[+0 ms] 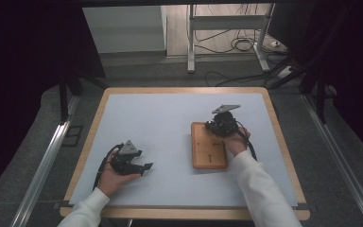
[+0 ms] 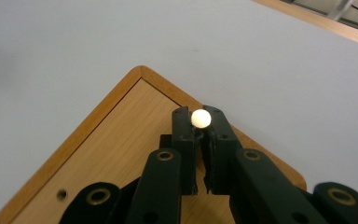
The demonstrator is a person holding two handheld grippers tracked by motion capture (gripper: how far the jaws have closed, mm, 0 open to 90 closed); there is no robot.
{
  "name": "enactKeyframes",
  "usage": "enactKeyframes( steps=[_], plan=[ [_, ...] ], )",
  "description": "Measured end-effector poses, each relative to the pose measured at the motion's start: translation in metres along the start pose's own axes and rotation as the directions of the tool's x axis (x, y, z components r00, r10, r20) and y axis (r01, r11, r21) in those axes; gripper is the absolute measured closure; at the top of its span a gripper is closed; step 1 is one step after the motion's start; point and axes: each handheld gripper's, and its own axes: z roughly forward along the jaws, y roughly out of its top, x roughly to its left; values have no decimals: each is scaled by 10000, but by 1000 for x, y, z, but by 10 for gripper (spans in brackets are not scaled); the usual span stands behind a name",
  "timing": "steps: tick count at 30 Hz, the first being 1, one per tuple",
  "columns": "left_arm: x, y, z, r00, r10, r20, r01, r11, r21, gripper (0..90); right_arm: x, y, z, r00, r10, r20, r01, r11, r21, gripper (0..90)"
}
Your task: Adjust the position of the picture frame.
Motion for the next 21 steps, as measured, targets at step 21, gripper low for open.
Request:
enactKeyframes(
  steps=[21],
  plan=[
    [1, 0, -1, 10000, 24, 20, -24, 10000, 39, 280, 56, -8, 36, 9890, -1084, -1009, 1149, 9915, 611, 842]
  ],
)
